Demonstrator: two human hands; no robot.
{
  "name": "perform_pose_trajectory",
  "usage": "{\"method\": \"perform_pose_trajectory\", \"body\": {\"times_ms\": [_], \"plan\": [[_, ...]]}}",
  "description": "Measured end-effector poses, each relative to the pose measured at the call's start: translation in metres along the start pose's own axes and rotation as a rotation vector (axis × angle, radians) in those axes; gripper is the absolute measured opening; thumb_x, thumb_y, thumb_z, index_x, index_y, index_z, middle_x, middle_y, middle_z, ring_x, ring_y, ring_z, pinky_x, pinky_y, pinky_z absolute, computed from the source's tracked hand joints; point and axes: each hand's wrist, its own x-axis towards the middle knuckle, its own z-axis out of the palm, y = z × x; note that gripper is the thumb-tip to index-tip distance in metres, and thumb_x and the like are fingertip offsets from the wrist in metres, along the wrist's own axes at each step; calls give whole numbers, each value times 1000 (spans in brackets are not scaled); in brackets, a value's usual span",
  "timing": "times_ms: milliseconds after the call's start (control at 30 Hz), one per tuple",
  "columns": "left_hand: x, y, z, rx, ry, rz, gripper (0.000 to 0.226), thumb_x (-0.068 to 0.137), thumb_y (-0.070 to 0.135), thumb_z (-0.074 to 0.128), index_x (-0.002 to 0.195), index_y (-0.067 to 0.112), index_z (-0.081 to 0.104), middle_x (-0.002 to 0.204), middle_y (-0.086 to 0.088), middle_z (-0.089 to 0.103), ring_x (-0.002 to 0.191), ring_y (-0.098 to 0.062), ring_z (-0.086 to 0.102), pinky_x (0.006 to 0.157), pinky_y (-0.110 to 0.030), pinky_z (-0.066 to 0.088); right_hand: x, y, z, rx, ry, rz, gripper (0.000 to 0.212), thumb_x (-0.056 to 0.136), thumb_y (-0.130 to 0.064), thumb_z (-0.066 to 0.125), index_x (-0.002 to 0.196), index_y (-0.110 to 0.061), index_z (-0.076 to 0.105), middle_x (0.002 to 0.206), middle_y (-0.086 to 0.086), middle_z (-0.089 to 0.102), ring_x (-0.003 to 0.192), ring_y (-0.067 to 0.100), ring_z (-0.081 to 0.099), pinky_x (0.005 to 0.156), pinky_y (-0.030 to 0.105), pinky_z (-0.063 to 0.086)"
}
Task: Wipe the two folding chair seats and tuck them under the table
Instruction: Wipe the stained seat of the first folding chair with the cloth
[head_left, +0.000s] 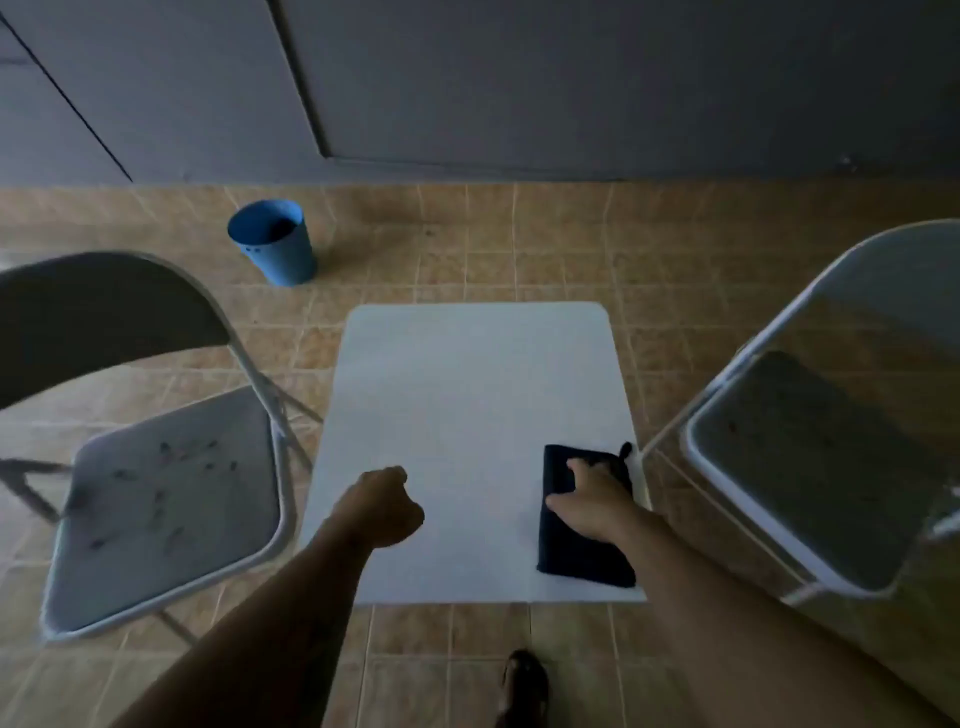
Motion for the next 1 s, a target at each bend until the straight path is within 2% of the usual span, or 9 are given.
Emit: {"method": "perform_pose_trajectory", "body": {"times_ms": [167, 267, 333, 433, 567, 667, 800, 933, 1000], "plan": [[67, 12, 55, 77, -33, -74, 61, 85, 31, 55, 141, 13, 40, 143, -12, 46, 128, -33, 49, 103, -43, 45, 68, 31, 26, 22, 17, 186, 90, 84, -50, 56, 155, -38, 3, 166, 3, -7, 149, 40, -1, 114, 64, 20], [99, 24, 86, 97, -43, -122, 68, 84, 38, 60, 141, 12, 34, 144, -12, 39, 127, -35, 47, 98, -46, 47, 98, 40, 45, 23, 58, 224, 89, 89, -50, 56, 155, -40, -2, 165, 4, -16, 149, 41, -9, 112, 70, 18], [117, 31, 106, 89, -54, -150, 86, 81, 46, 66, 147, 15, 21, 154, -13, 23, 137, -37, 34, 101, -51, 45, 113, 38, 58, 37, 91, 248, 88, 90, -53, 54, 155, -40, -3, 164, 4, -19, 149, 41, -11, 110, 72, 19], [133, 32, 137, 117, -62, -152, 115, 72, 57, 73, 152, 22, -2, 162, -12, -12, 149, -41, -4, 107, -62, 35, 129, 33, 84, 18, 172, 272, 88, 90, -56, 52, 153, -43, -8, 160, 9, -26, 146, 45, -17, 108, 76, 14], [146, 28, 170, 101, -14, -119, 131, 67, 58, 77, 151, 21, -16, 158, -12, -30, 147, -41, -17, 109, -62, 33, 147, 44, 109, -136, 326, 278, 89, 90, -53, 49, 152, -43, -13, 161, 15, -20, 144, 49, -11, 104, 78, 17], [150, 26, 175, 87, -11, -93, 130, 67, 58, 77, 151, 22, -16, 157, -12, -31, 147, -41, -18, 109, -61, 34, 146, 51, 117, -245, 390, 250, 88, 90, -44, 53, 153, -40, -8, 161, 17, -8, 141, 48, 3, 102, 74, 25], [150, 19, 165, 107, -60, -53, 126, 70, 48, 79, 152, 23, -13, 159, -12, -26, 148, -41, -12, 110, -57, 36, 136, 59, 105, -386, 378, 150, 90, 80, -31, 67, 150, -39, 11, 151, 15, 13, 128, 42, 24, 93, 57, 41], [145, -3, 129, 73, -109, 43, 91, 74, 30, 69, 151, 22, 20, 159, -7, 15, 141, -32, 29, 106, -45, 45, 129, 61, 68, -240, 262, 91, 69, 85, -15, 62, 143, -35, 31, 140, 8, 27, 123, 39, 34, 86, 47, 47], [133, -11, 109, 62, -110, 32, 84, 78, 33, 64, 151, 19, 24, 159, -7, 24, 141, -29, 32, 110, -44, 40, 120, 53, 55, -150, 238, 72, 62, 86, -12, 60, 141, -34, 38, 137, 6, 36, 121, 36, 39, 82, 43, 46]]}}
